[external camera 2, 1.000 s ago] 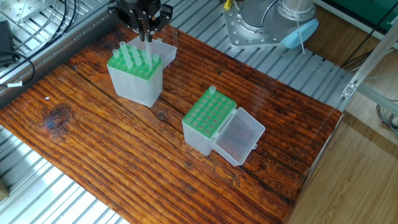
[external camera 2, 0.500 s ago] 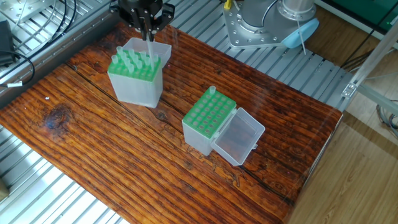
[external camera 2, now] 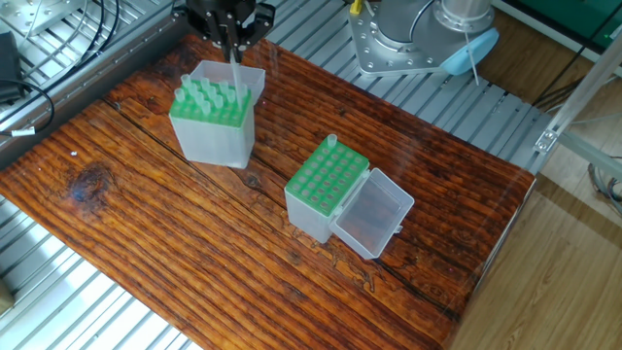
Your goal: Transfer all large pipette tips from one holder to another
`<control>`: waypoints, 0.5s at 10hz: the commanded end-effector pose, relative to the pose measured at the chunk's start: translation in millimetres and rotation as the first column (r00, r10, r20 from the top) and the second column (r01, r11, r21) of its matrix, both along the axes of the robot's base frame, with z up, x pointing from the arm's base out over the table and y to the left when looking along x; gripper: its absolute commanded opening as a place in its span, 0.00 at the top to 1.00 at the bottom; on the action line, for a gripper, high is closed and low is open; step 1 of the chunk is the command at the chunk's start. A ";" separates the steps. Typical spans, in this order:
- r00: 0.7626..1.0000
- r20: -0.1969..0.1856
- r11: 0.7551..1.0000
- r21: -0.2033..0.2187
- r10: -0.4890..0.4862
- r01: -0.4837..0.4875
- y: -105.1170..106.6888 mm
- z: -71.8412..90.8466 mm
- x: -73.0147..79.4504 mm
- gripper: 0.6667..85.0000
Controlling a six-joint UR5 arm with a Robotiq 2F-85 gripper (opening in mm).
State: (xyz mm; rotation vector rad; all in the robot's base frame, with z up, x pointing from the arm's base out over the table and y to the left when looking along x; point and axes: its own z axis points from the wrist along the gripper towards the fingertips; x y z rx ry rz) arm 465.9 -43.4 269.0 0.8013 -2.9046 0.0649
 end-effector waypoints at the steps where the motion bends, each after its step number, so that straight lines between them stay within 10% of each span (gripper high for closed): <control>1: 1.000 -0.007 1.000 0.001 -0.011 0.011 5.3 4.5 -1.7 0.86; 5: 1.000 -0.011 1.000 -0.003 -0.017 0.017 7.1 6.3 -2.9 0.86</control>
